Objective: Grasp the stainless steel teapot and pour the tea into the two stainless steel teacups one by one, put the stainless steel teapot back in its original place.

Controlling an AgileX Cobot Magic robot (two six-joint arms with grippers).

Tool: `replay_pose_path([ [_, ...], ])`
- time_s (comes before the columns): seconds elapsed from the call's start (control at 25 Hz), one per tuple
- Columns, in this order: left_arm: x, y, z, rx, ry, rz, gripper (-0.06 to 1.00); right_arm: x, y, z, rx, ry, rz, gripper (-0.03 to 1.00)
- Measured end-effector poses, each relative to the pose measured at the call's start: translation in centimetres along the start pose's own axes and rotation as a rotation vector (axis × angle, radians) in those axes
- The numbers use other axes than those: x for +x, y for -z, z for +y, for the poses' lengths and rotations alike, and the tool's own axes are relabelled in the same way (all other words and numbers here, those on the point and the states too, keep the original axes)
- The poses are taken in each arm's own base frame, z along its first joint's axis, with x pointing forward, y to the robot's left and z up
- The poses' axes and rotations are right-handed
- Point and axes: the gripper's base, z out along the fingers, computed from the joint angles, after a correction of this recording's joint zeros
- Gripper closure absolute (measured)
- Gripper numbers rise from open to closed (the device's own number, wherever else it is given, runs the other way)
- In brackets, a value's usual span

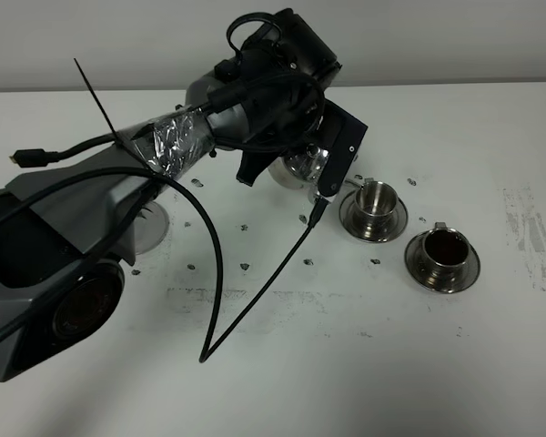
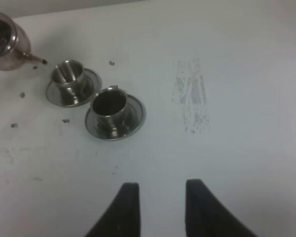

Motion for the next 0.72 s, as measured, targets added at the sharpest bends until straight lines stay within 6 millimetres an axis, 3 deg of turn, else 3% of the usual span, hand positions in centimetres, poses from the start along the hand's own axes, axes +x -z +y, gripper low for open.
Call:
replay_pose_path([
  [0.72, -0.88, 0.4, 0.89, -0.127, -0.056, 0.098, 0.75, 0.0, 0.0, 0.0, 0.0, -0.001, 0.0, 0.75],
])
